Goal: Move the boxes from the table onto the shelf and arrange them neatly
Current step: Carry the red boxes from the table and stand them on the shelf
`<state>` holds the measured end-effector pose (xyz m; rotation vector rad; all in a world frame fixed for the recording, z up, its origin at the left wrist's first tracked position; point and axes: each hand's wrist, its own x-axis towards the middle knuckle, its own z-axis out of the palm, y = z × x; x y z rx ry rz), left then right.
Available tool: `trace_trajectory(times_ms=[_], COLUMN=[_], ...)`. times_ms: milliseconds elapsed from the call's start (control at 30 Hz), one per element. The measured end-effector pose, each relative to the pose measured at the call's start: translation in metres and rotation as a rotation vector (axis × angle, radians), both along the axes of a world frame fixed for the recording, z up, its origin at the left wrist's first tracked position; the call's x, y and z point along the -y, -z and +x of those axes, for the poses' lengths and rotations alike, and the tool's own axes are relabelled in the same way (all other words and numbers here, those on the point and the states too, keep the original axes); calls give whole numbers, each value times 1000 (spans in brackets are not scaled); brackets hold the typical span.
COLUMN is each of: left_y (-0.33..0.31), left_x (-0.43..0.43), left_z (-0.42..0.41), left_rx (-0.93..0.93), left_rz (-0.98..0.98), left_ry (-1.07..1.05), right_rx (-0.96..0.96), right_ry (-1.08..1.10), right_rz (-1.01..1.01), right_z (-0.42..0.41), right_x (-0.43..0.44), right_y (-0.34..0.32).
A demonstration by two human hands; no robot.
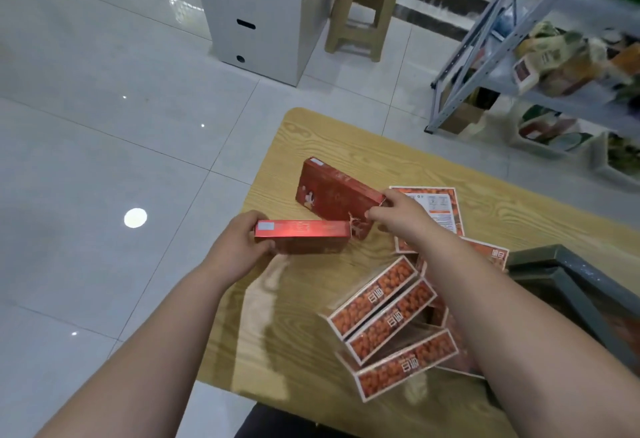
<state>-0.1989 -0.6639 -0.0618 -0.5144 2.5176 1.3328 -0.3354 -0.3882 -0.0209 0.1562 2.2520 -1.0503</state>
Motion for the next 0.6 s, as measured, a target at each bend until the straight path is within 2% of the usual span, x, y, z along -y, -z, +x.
trace_trajectory(times_ms=[100,200,300,467,600], left_y=[-5,-14,-28,-61,-92], left_x=[6,5,-1,-21,-49], left_z=[25,47,69,118,183], left_rx=[60,40,19,-50,-131], left_rz=[161,334,421,437,399], left_ry=[-182,-402,-547,-785,-982], right_rx=[42,45,23,-1,-15], right_ry=[191,228,270,222,90], right_rz=[-183,-237,-324,-501,-546], right_z=[10,20,30,59,93], right_x=[-4,-10,-16,-22,-19], right_y=[-7,-15,-28,-55,-75])
